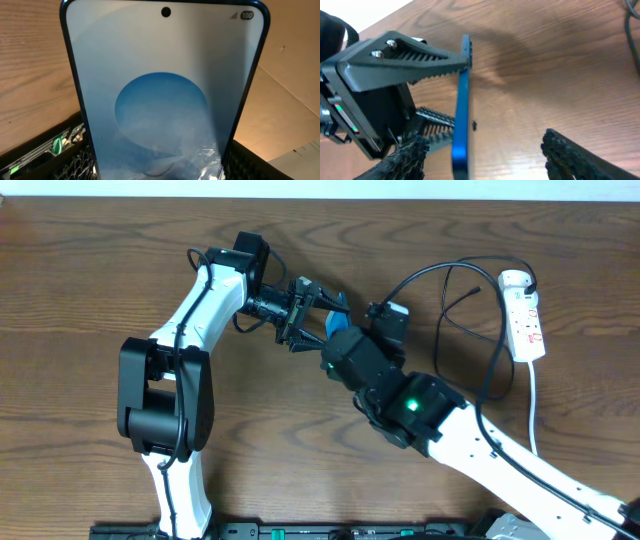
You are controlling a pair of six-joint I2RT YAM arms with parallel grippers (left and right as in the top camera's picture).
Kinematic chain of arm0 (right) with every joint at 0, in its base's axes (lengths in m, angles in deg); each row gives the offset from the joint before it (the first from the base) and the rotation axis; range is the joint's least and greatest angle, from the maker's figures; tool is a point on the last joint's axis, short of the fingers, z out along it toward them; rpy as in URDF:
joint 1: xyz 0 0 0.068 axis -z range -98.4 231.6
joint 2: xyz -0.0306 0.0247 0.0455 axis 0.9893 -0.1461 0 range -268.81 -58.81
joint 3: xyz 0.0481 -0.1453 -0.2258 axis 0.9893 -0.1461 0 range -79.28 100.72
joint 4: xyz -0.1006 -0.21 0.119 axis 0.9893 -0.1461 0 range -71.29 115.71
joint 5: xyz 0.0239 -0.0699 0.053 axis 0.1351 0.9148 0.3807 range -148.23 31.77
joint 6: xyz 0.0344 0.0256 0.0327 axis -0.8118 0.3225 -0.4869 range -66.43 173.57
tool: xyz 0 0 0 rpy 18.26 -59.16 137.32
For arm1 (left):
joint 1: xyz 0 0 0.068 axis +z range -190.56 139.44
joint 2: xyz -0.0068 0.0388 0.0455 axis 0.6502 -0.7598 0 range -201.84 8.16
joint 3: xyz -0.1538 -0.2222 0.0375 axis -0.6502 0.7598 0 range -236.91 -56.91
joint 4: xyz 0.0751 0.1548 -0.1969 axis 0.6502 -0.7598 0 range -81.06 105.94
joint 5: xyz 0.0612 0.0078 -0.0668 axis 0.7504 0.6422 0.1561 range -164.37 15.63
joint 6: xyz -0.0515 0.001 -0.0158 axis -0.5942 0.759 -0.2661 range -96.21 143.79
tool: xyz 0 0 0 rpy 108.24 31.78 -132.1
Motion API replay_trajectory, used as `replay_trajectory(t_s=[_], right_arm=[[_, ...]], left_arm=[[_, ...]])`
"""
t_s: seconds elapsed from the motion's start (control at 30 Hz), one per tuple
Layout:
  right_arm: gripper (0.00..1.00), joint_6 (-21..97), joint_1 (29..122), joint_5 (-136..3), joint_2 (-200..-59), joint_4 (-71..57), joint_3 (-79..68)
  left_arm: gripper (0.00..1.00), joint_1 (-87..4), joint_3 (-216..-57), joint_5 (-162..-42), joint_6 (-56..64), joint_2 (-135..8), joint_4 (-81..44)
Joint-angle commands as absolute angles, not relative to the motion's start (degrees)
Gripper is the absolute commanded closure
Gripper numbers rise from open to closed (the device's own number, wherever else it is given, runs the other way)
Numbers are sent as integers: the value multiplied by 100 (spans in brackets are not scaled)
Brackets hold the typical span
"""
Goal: Plug charger to phone and switch on socket
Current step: 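Move the right gripper to the phone and grasp its edge, then release the left gripper and carry the phone right with right gripper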
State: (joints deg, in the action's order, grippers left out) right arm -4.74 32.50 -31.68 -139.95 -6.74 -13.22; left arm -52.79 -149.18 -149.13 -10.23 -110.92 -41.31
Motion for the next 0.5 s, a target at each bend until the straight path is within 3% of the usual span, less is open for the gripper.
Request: replay_trajectory(t_s=[0.0, 0.1, 0.47], right_arm=[[36, -581, 3199, -3037, -14192, -536, -1219], [42, -581, 3199, -3035, -14364, -433, -1219], [81, -578, 3199, -3304, -14421, -300, -1219]], left_arm=[[30, -5285, -14929, -15175, -885, -10913, -4164], [30, -5285, -14929, -15175, -885, -10913, -4164], [30, -5285, -14929, -15173, -885, -10913, -4164]])
